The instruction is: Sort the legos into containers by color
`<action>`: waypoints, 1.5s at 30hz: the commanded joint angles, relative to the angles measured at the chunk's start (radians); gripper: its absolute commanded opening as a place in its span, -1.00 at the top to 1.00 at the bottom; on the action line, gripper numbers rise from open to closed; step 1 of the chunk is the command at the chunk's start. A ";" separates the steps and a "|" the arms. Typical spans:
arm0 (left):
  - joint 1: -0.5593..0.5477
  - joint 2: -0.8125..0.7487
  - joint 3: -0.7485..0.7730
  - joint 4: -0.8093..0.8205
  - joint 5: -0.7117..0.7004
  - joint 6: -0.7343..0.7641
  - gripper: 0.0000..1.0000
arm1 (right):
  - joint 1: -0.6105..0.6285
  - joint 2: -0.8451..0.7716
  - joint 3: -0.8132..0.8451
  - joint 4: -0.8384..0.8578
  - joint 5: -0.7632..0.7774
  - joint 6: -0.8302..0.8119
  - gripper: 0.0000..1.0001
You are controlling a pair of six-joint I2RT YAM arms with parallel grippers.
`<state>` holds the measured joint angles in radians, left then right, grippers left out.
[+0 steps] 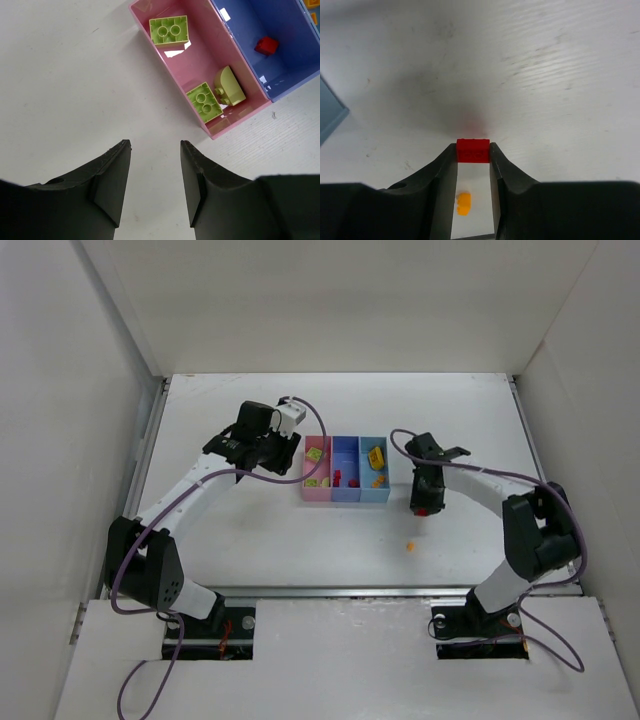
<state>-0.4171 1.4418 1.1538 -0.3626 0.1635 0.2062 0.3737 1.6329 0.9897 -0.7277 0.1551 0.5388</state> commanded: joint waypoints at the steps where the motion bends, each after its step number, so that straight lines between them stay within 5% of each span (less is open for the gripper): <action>1: 0.006 -0.037 0.007 0.019 -0.002 -0.013 0.17 | 0.004 -0.134 0.127 -0.059 0.188 0.049 1.00; 4: 0.006 -0.037 -0.002 0.019 -0.002 -0.024 0.17 | 0.079 -0.192 0.227 -0.009 0.253 -0.041 1.00; 9: 0.006 -0.037 -0.002 0.019 -0.002 -0.024 0.17 | 0.183 -0.026 0.372 0.085 0.062 -0.215 0.97; 24: 0.006 -0.064 -0.011 0.010 -0.013 -0.024 0.17 | 0.283 0.156 0.506 0.192 -0.071 -0.261 0.89; 25: 0.006 -0.064 -0.011 0.010 -0.013 -0.024 0.14 | 0.283 0.174 0.506 0.183 -0.081 -0.261 0.80; 29: 0.006 -0.064 -0.011 0.010 -0.013 -0.024 0.14 | 0.283 0.188 0.527 0.172 -0.094 -0.261 -0.12; 31: 0.006 -0.064 -0.011 0.010 -0.013 -0.024 0.14 | 0.283 0.188 0.538 0.172 -0.094 -0.270 -0.25; 37: 0.006 -0.064 -0.011 0.010 -0.013 -0.024 0.14 | 0.283 0.188 0.566 0.163 -0.094 -0.280 -0.28; 40: 0.006 -0.064 -0.011 0.010 -0.013 -0.024 0.14 | 0.283 0.167 0.566 0.152 -0.079 -0.280 0.39; 41: 0.006 -0.064 -0.011 0.010 -0.013 -0.024 0.14 | 0.283 0.156 0.566 0.152 -0.078 -0.280 0.42; 43: 0.006 -0.064 -0.011 0.010 -0.013 -0.024 0.14 | 0.283 0.119 0.566 0.152 -0.068 -0.255 0.38; 45: 0.006 -0.064 -0.011 0.010 -0.013 -0.024 0.14 | 0.283 0.088 0.566 0.134 -0.045 -0.231 -0.02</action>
<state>-0.4168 1.4197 1.1519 -0.3634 0.1528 0.1963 0.6552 1.8126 1.5154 -0.5976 0.0788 0.2798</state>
